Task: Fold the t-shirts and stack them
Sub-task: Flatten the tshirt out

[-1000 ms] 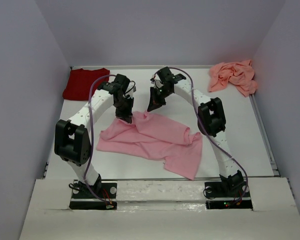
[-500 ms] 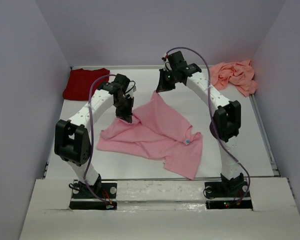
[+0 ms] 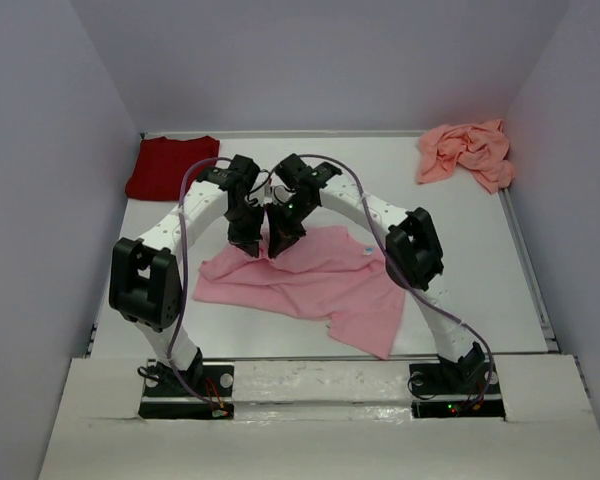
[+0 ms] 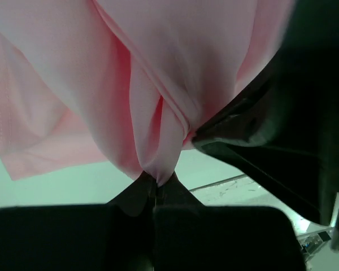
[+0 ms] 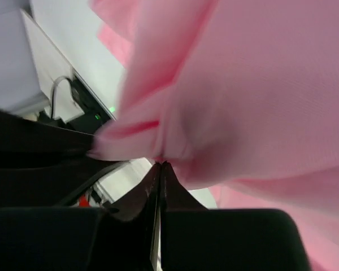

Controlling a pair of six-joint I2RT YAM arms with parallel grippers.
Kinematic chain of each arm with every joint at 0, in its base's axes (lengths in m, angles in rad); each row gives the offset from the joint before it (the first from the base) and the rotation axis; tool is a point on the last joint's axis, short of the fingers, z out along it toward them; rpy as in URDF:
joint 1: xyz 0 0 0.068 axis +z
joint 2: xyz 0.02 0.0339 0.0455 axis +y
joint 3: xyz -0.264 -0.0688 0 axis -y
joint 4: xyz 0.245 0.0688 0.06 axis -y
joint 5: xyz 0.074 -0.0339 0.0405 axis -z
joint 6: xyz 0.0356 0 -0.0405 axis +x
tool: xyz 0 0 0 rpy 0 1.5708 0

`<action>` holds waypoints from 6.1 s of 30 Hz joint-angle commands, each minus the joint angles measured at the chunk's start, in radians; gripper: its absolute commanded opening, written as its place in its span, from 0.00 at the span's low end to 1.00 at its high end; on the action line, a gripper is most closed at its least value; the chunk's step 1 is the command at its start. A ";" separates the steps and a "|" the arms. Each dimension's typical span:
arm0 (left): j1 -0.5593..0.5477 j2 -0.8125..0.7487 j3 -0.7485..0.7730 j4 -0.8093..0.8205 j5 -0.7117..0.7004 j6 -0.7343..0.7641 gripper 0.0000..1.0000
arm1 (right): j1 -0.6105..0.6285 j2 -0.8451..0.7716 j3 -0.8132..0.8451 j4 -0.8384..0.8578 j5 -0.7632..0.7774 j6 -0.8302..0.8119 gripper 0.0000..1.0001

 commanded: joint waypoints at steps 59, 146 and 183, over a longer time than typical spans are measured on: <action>-0.051 -0.099 -0.025 0.025 0.024 -0.061 0.00 | -0.091 0.256 0.281 0.052 -0.194 0.089 0.77; -0.107 0.019 0.091 -0.032 -0.015 -0.068 0.00 | -0.253 0.034 0.104 0.055 -0.066 0.048 0.00; -0.041 0.045 0.117 0.096 -0.053 0.003 0.00 | -0.325 -0.617 -0.611 0.354 0.871 0.152 0.00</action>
